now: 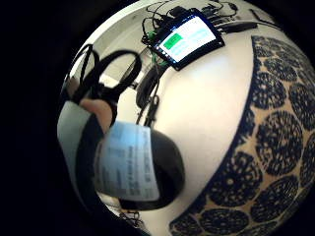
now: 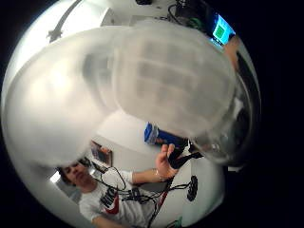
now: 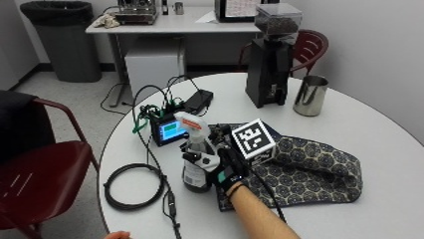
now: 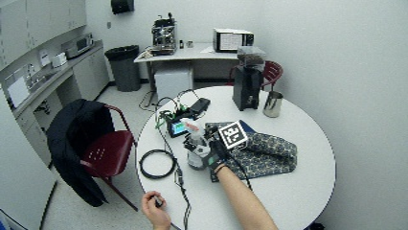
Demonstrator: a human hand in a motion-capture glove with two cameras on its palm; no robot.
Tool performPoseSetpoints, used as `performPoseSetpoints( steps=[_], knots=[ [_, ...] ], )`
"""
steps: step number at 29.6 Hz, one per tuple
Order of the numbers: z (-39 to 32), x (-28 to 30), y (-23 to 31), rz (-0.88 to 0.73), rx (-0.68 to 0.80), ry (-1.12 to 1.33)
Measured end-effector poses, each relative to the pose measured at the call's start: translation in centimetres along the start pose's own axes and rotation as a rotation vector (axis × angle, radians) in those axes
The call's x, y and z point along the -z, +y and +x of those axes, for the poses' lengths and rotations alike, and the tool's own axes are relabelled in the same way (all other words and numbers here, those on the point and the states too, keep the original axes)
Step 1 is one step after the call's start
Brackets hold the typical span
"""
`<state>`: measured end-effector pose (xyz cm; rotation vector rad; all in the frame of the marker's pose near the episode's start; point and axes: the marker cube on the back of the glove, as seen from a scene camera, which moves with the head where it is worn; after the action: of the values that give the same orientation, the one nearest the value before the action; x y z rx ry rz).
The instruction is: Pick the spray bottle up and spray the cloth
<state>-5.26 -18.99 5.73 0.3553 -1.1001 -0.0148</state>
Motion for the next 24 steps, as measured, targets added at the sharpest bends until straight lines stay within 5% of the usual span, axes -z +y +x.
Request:
performPoseSetpoints(
  steps=[12, 24],
  knots=[
    [-4.2, 4.7, 3.7, 0.035, 0.029, 0.036],
    [-6.6, 7.8, 15.9, -0.029, 0.084, 0.120]
  ],
)
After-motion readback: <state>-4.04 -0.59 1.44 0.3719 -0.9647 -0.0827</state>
